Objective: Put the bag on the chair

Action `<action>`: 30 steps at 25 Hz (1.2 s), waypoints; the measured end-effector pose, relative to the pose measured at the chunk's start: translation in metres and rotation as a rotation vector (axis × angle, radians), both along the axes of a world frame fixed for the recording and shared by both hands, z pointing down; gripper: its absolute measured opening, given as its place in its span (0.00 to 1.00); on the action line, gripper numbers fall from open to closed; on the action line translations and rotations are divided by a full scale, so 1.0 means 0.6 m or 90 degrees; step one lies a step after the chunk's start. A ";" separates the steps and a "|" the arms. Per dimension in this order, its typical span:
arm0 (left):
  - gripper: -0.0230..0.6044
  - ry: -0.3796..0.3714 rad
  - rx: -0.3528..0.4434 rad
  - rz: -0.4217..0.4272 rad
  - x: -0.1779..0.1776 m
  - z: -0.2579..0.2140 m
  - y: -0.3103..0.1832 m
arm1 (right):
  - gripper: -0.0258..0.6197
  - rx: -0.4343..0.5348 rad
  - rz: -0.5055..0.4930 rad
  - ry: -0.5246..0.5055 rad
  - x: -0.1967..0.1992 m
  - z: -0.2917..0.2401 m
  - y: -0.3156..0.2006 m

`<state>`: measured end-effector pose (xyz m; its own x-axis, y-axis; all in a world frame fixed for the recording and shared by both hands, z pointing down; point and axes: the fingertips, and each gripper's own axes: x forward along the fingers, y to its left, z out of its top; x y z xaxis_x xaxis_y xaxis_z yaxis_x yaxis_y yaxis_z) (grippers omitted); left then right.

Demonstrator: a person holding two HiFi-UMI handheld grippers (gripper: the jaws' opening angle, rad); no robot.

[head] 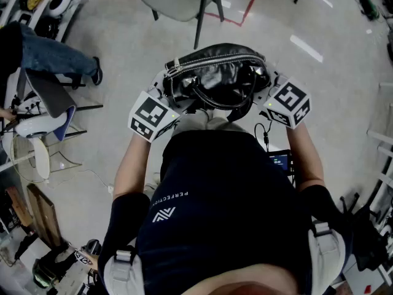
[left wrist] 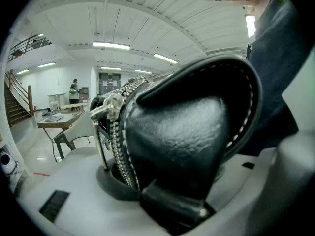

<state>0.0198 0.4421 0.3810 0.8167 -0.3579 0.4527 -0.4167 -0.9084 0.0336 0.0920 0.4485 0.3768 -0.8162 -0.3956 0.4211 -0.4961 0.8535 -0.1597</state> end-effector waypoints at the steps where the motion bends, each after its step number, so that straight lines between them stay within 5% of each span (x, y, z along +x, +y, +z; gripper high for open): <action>1: 0.46 -0.001 0.000 -0.001 0.001 0.001 0.002 | 0.44 -0.001 0.000 -0.001 0.001 0.001 0.002; 30: 0.47 -0.030 -0.005 -0.004 0.015 0.015 -0.069 | 0.45 -0.020 0.013 -0.021 0.015 0.017 -0.071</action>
